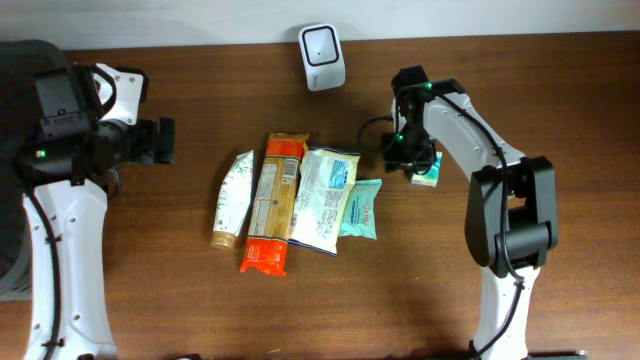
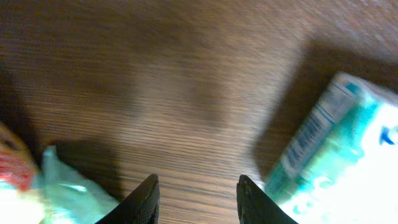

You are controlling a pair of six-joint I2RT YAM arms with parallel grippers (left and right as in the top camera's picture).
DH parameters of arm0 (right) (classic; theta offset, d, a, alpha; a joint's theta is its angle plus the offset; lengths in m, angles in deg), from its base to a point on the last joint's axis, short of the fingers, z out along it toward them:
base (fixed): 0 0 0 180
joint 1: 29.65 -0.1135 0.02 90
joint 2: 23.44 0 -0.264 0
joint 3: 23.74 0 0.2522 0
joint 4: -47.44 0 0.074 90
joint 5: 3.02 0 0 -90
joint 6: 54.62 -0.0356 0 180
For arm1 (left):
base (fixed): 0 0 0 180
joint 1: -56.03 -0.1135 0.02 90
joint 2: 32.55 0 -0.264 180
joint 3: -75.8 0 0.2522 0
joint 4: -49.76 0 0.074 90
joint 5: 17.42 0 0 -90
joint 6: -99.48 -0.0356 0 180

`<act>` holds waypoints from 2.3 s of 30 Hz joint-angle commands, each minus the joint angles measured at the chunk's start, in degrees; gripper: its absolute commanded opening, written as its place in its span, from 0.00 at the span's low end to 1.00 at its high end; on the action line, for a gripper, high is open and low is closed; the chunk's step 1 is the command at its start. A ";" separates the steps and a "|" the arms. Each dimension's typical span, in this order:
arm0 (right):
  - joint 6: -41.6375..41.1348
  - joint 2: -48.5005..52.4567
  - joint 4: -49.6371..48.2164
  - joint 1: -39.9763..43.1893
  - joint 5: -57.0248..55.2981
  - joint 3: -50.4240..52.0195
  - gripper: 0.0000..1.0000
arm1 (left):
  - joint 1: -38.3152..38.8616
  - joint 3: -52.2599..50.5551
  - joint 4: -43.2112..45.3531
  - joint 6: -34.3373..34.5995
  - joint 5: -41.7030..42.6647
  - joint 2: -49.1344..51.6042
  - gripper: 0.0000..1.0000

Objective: Scan the item barcode
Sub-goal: 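Grasp the second green tissue pack with the right gripper and lift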

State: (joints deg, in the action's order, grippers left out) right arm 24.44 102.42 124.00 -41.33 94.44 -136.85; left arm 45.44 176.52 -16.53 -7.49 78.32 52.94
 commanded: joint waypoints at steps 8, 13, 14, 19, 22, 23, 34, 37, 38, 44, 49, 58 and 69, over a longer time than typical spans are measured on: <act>0.68 0.61 4.02 5.01 -4.13 0.26 0.41 | -0.20 0.26 0.13 -0.70 0.42 -0.96 0.99; 5.92 -1.05 5.84 5.05 0.28 -4.46 0.41 | -0.20 0.26 0.13 -0.70 0.42 -0.96 0.99; 7.89 -1.84 6.93 5.38 -0.07 -6.45 0.43 | -0.20 0.26 0.13 -0.70 0.42 -0.96 0.99; 15.69 -1.40 8.57 13.75 0.46 -9.68 0.58 | -0.20 0.26 0.13 -0.70 0.42 -0.96 0.99; 24.92 0.22 8.55 19.96 14.29 -8.59 0.58 | -0.20 0.26 0.13 -0.70 0.42 -0.96 0.99; 25.77 0.76 8.33 21.46 17.46 -7.91 0.58 | -0.20 0.26 0.13 -0.70 0.42 -0.96 0.99; 26.62 1.27 -0.55 23.39 19.91 4.00 0.57 | -0.20 0.26 0.13 -0.70 0.42 -0.96 0.99; 26.56 1.27 -2.32 23.39 20.00 5.44 0.52 | -0.20 0.26 0.13 -0.70 0.42 -0.96 0.99; 26.56 1.27 -2.71 23.39 20.00 6.08 0.49 | -0.20 0.26 0.13 -0.70 0.42 -0.96 0.99; 23.96 1.27 -6.29 23.39 21.75 11.56 0.15 | -0.20 0.26 0.13 -0.70 0.42 -0.96 0.99; 23.98 0.98 -4.96 23.34 32.89 11.45 0.04 | -0.20 0.26 0.13 -0.70 0.42 -0.96 0.99; 23.96 -16.00 4.07 22.47 60.26 11.26 0.04 | -0.20 0.26 0.15 -0.70 0.42 -0.96 0.99; 4.48 -20.41 4.48 18.71 81.44 11.15 0.04 | -0.20 0.26 0.13 -0.70 0.42 -0.96 0.99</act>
State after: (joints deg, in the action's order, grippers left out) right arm 36.79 83.01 128.53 -20.77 172.21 -125.47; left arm 45.44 176.52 -16.53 -7.49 78.32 52.94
